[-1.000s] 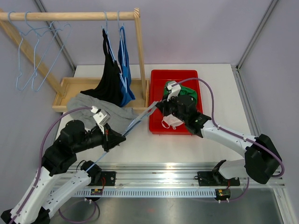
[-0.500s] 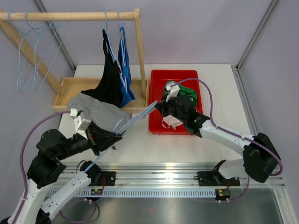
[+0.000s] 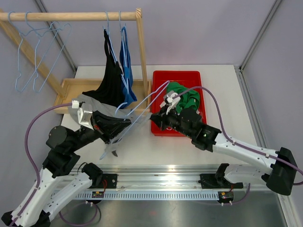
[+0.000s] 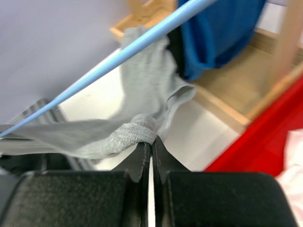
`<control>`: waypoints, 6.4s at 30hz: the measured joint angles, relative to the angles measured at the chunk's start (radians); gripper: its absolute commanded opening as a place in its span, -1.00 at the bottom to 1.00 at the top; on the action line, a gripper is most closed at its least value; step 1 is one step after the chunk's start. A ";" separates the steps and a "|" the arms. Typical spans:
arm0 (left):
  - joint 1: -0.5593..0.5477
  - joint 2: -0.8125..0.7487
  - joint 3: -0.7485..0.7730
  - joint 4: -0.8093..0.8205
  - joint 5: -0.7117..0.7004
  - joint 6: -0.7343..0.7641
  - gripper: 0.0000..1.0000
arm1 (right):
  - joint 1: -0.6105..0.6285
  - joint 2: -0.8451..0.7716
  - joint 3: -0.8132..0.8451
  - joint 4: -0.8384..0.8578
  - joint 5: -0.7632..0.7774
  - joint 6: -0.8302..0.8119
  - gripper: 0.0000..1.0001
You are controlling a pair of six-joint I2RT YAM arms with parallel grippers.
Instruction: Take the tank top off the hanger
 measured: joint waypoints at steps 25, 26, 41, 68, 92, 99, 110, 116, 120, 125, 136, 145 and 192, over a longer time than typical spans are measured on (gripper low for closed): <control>-0.555 0.372 0.144 0.313 -0.640 0.515 -1.00 | 0.523 -0.008 0.127 -0.082 0.261 -0.059 -1.00; -0.567 0.383 0.152 0.322 -0.670 0.544 -1.00 | 0.534 -0.010 0.127 -0.087 0.272 -0.061 -1.00; -0.599 0.451 0.172 0.476 -0.930 0.846 -1.00 | 0.651 -0.023 0.127 -0.129 0.369 -0.078 -1.00; -0.610 0.288 0.515 0.117 -1.065 0.657 -1.00 | 0.383 0.295 0.237 -0.187 0.270 -0.055 -1.00; -0.610 0.251 0.608 -0.214 -1.411 0.617 -1.00 | 0.369 0.493 0.316 -0.232 0.122 -0.006 0.99; -0.609 0.287 0.665 -0.406 -1.445 0.522 -1.00 | 0.369 0.492 0.315 -0.229 0.128 -0.003 0.99; -0.279 0.406 0.665 -0.474 -1.184 0.476 -1.00 | 0.368 0.463 0.267 -0.227 0.137 0.008 0.99; 0.125 0.454 0.671 -0.473 -0.884 0.434 -1.00 | 0.367 0.423 0.234 -0.227 0.148 0.008 0.99; 0.334 0.534 0.731 -0.454 -0.674 0.373 -1.00 | 0.366 0.393 0.212 -0.224 0.151 0.008 0.99; 0.604 0.640 0.752 -0.360 -0.378 0.261 -1.00 | 0.366 0.344 0.164 -0.199 0.165 0.008 0.99; 0.961 0.924 0.894 -0.095 0.097 -0.050 -1.00 | 0.363 0.220 0.050 -0.189 0.196 0.008 0.99; 1.000 1.004 0.993 -0.050 0.156 -0.111 -1.00 | 0.359 0.196 0.013 -0.189 0.217 0.016 0.99; 1.035 1.019 0.909 -0.113 -0.016 -0.081 0.69 | 0.359 0.190 -0.018 -0.190 0.241 0.039 0.99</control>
